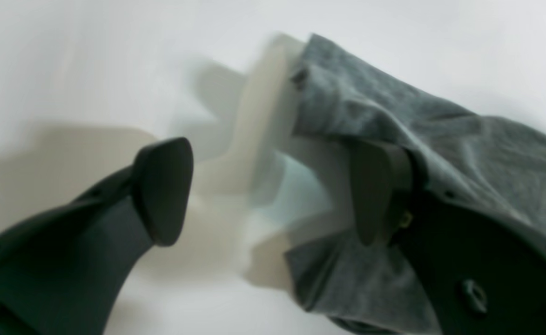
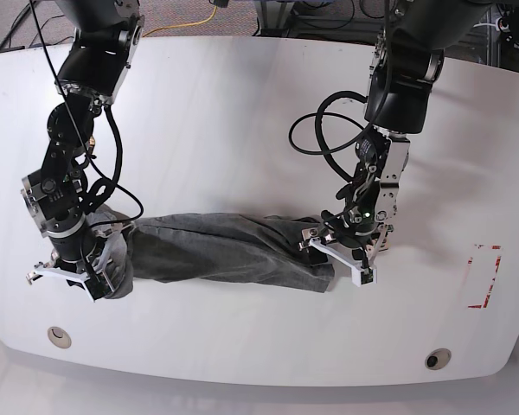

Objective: Layout the t-shirt on the table in an organized manner, then fold the t-shirt properly

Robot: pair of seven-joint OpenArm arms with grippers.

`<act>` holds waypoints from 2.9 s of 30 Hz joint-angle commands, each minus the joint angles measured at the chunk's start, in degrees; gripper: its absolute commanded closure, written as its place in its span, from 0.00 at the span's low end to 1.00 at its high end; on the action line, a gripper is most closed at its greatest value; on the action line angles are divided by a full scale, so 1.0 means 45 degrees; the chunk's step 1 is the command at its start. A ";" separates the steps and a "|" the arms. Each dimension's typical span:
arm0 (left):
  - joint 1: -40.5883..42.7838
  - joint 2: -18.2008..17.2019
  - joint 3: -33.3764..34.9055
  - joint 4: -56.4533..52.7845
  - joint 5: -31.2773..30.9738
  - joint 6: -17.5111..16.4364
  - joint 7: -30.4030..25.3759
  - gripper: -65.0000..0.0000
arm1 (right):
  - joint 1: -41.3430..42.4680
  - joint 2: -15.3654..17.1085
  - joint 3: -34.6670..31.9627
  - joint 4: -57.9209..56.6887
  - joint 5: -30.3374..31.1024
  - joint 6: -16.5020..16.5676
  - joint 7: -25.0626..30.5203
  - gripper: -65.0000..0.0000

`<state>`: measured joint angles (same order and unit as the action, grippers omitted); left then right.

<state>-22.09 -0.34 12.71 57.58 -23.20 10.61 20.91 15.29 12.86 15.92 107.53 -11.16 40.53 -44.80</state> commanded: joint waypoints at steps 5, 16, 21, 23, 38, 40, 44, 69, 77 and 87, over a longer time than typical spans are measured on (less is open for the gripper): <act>-0.0376 0.0280 0.0096 0.0225 -0.0031 -0.0219 -0.0553 0.24 | 0.0285 0.0140 0.0046 0.0242 0.0047 -0.0119 0.0294 1.00; -0.0259 0.0417 -0.0470 0.1123 -0.0051 -0.1626 -0.0651 0.24 | 0.0265 0.0140 0.0046 0.0242 0.0047 -0.0119 0.0294 1.00; -0.0337 0.0417 -0.0490 0.1123 -0.0051 -0.1645 -0.0690 0.24 | 0.0148 0.0140 0.0046 0.0242 0.0047 -0.0119 0.0294 1.00; -0.0376 0.0417 -0.0490 0.1006 -0.0051 -0.1645 -0.0690 0.24 | 0.0129 0.0140 0.0046 0.0242 0.0047 -0.0119 0.0294 1.00; -0.1256 0.0652 -0.0509 -0.1631 -0.0051 -0.1626 -0.0866 0.24 | 0.0109 0.0121 0.0046 0.0242 0.0047 -0.0119 0.0294 1.00; -0.1256 0.0652 -0.0509 -0.1690 -0.0051 -0.1606 -0.1139 0.24 | 0.0109 0.0121 0.0046 0.0242 0.0047 -0.0119 0.0294 1.00; -0.1256 0.0671 -0.0509 -0.1729 -0.0031 -0.1586 -0.1374 0.24 | 0.0109 0.0121 0.0046 0.0242 0.0047 -0.0119 0.0294 1.00; -0.1744 0.1101 -0.0470 -0.3663 -0.0011 -0.1586 -0.2936 0.24 | 0.0109 0.0121 0.0046 0.0242 0.0047 -0.0119 0.0294 1.00; -0.1763 0.1140 -0.0451 -0.3682 -0.0011 -0.1586 -0.2936 0.24 | -0.0047 0.0121 0.0046 0.0281 0.0047 -0.0119 0.0294 1.00; -0.1724 0.1453 -0.0509 -0.3682 -0.0011 -0.1547 -0.3757 0.45 | -0.0203 0.0121 0.0046 0.0438 0.0047 -0.0119 0.0294 1.00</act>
<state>-28.34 5.10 10.48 40.25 -23.14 4.05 6.50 13.56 12.84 15.92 108.29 -11.16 40.53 -44.75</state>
